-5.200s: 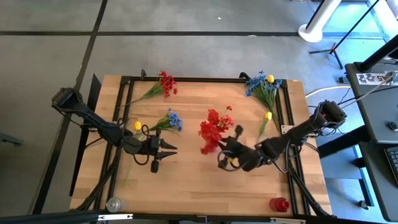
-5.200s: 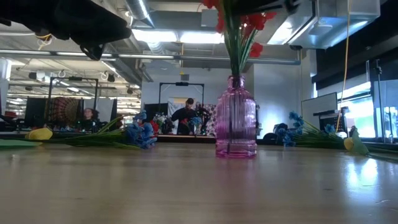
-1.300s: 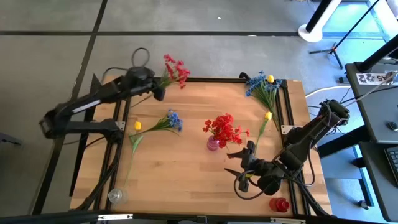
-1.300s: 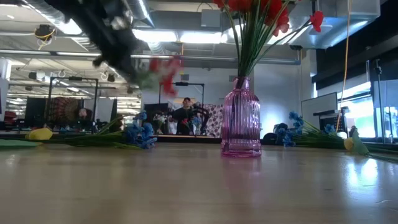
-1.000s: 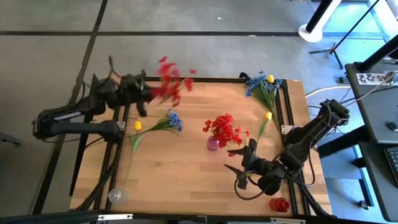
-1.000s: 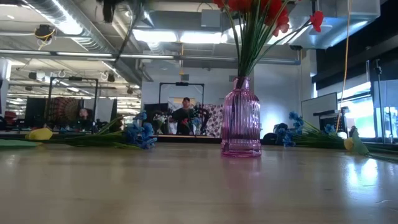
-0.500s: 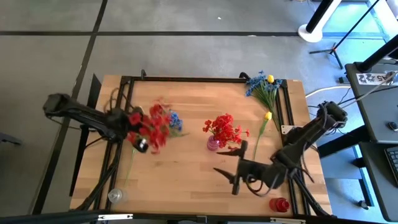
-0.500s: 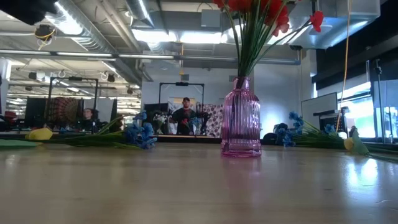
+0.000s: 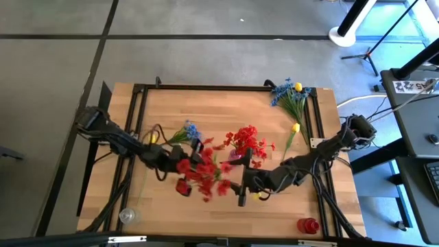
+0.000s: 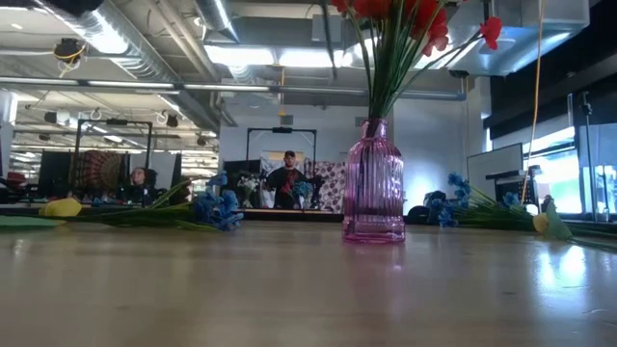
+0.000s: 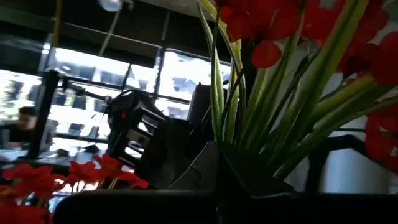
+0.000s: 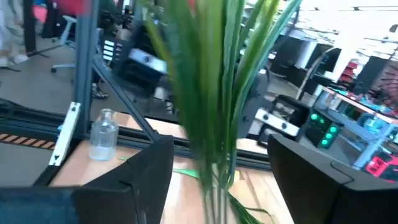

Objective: Sort flowers into vase by color
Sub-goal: Put the red flowers into the violet vase

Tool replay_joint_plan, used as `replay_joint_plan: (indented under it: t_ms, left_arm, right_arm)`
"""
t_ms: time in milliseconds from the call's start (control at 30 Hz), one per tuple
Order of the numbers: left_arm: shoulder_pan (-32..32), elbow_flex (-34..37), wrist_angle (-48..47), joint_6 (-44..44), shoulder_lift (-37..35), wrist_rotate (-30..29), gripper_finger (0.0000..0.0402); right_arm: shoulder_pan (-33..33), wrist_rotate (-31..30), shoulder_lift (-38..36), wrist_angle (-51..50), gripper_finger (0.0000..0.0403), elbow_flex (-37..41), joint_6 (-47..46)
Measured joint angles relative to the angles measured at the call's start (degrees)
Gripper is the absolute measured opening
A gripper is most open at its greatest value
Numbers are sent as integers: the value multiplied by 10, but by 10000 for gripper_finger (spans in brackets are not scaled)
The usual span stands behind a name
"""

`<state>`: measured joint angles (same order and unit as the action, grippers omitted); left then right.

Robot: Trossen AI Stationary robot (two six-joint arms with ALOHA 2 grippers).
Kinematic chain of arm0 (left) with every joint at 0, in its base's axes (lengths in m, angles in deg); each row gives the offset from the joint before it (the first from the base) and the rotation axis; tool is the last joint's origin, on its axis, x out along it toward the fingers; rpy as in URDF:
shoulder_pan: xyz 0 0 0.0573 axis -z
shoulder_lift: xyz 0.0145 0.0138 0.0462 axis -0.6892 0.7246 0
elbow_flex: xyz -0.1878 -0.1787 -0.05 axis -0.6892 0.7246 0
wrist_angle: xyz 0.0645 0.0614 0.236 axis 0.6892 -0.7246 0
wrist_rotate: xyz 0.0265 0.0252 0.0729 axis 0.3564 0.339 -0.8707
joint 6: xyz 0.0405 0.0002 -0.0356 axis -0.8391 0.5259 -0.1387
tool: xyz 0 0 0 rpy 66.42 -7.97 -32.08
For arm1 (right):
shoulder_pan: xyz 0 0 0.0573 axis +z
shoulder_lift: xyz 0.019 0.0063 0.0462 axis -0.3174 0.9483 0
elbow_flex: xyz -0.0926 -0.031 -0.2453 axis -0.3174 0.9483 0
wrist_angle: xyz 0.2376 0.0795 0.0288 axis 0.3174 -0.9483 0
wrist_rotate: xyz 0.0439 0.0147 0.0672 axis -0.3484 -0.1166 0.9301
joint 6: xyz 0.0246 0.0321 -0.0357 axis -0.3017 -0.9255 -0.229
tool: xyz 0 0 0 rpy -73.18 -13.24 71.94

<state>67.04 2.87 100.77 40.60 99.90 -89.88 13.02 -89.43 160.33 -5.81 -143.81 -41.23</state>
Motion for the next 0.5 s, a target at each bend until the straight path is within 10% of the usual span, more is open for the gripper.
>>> replay_joint_plan:
  t_ms: [233, 500]
  left_arm:
    - [15, -52, -4, -19, 53, -58, 0]
    - [20, -52, -32, -4, 52, -61, 34]
  right_arm:
    - [-1, -1, 0, -5, 230, 0, -26]
    - [17, -17, 0, -12, 32, 0, -45]
